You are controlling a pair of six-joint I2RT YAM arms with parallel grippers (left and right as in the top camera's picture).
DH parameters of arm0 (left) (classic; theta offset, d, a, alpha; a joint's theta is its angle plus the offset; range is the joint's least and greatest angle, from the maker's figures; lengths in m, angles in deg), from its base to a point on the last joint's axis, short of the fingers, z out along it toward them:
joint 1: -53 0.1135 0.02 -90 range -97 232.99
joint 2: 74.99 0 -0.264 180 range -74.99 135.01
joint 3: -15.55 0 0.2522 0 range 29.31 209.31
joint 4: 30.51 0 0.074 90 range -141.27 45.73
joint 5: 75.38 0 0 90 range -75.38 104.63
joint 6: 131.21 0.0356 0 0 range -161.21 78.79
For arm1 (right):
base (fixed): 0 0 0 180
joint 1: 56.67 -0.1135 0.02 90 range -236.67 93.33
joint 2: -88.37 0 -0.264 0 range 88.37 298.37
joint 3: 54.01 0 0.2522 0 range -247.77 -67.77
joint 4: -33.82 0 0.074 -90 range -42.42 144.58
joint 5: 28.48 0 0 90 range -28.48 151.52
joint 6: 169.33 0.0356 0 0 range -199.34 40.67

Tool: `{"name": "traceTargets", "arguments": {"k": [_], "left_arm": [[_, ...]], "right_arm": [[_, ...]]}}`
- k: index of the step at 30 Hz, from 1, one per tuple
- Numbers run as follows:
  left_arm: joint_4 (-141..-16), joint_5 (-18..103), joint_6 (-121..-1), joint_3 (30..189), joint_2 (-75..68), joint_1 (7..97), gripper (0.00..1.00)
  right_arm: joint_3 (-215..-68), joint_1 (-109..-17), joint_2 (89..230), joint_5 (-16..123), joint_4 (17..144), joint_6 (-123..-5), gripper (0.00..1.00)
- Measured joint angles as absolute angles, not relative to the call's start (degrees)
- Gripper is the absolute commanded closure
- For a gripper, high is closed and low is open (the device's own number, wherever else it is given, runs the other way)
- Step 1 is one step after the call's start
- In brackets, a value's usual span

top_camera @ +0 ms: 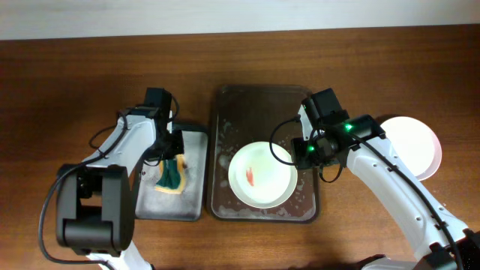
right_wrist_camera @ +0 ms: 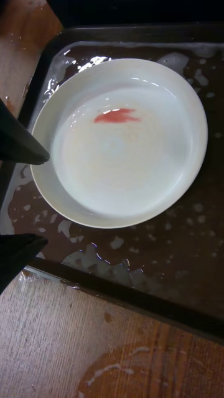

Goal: Clean dirty plates on tray and stack at the side
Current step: 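Pick up the sponge with the left gripper and scrub the white plate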

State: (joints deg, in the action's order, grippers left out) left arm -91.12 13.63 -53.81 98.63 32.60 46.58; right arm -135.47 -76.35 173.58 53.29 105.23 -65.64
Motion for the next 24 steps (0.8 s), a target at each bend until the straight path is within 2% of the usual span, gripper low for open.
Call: {"name": "traceTargets", "arguments": {"k": [2, 4, 6, 8, 10, 11, 12, 13, 15, 16, 19, 21, 24], "left_arm": [[-98.81, 14.18, -52.63, 104.38, 34.32, 46.58, 0.47], [-105.94, 14.26, -52.63, 110.92, 34.34, 46.58, 0.42], [-111.58, 14.4, -52.33, 116.36, 34.28, 46.58, 0.44], [-113.5, 14.37, -52.33, 115.6, 34.28, 46.58, 0.57], [-112.43, 14.57, -52.11, 110.31, 34.28, 46.58, 0.62], [-110.46, 14.88, -52.09, 107.03, 34.37, 46.58, 0.68], [-105.89, 16.38, -52.09, 103.03, 34.08, 46.58, 0.89], [-102.7, 17.46, -51.91, 98.57, 34.19, 46.58, 1.0], [-98.35, 17.72, -51.72, 94.9, 32.4, 46.65, 1.0], [-97.92, 17.74, -51.72, 94.66, 32.22, 46.65, 1.0], [-101.83, 17.87, -51.72, 96.62, 32.66, 46.62, 1.0], [-108.01, 20.06, -51.67, 103.86, 32.92, 46.62, 1.0], [-110.92, 27.36, -51.26, 112.56, 28.57, 46.62, 1.0]], "right_arm": [[-135.49, -76.35, 173.58, 53.26, 105.25, -65.64, 0.62], [-135.49, -76.35, 173.58, 53.26, 105.27, -65.64, 0.62], [-135.49, -76.35, 173.53, 53.26, 105.27, -65.66, 0.6], [-135.49, -76.35, 173.53, 53.26, 105.43, -65.69, 0.57], [-135.49, -76.35, 173.53, 53.24, 106.13, -65.82, 0.56], [-135.49, -76.35, 173.53, 53.26, 106.06, -65.82, 0.56], [-135.49, -76.35, 173.49, 53.24, 106.06, -65.82, 0.56], [-135.49, -76.35, 173.47, 53.24, 106.13, -65.84, 0.56], [-135.49, -76.35, 173.47, 53.26, 106.1, -65.84, 0.57], [-135.49, -76.35, 173.47, 53.26, 105.6, -65.82, 0.62], [-135.47, -76.02, 173.97, 54.29, 103.39, -65.93, 0.68], [-135.47, -73.38, 178.89, 54.66, 103.02, -66.1, 0.69], [-135.49, -70.28, 187.76, 48.89, 102.67, -71.72, 0.69]]}}
